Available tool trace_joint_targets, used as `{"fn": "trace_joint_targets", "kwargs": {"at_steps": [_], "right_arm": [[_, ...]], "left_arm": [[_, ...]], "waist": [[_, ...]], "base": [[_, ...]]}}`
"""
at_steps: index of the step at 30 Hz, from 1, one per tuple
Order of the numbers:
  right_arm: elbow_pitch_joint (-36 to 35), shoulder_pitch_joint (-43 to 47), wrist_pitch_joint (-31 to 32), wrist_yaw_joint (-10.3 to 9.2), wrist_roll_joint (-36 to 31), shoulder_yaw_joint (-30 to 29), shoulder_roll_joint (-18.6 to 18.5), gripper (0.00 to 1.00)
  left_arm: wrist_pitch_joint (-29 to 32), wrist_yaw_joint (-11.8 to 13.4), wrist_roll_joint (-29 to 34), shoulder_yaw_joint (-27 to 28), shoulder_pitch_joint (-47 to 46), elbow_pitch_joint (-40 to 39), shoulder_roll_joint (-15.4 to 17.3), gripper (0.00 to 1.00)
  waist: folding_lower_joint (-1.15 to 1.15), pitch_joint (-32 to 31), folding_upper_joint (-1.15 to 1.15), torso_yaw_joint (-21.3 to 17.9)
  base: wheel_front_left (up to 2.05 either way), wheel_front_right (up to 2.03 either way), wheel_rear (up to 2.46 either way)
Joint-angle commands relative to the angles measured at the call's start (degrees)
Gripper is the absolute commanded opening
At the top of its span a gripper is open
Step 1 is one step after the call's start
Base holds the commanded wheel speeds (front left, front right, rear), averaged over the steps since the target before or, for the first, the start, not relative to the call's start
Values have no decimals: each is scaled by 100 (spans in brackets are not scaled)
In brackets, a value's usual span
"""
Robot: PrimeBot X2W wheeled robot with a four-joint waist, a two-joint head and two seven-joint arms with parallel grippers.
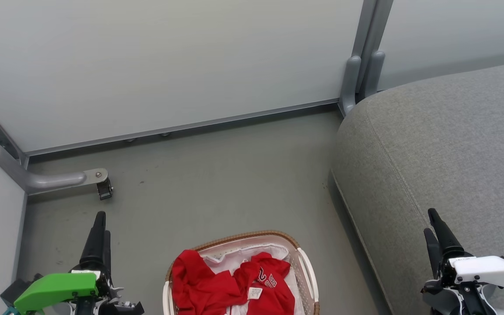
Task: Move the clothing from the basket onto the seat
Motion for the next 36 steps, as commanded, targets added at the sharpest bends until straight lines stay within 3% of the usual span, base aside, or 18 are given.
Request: {"fn": "trace_joint_targets", "kwargs": {"at_steps": [1,17,36], "right_arm": [[-106,-38,-83,0,-170,-33,-47,100],[-445,-72,-459,1,-1685,-156,-63,100],[-742,17,-833,1,-3766,117,-77,100]], "left_arm": [[-78,-8,162,-33,-29,-138,22,100],[-450,69,1506,-134,-32,-486,33,100],[-819,598,3520,-518,86,-804,45,100]], "waist": [[0,3,0,2],[0,25,0,18],[0,63,0,28]], "base": [[0,0,0],[0,0,0],[0,0,0]]}}
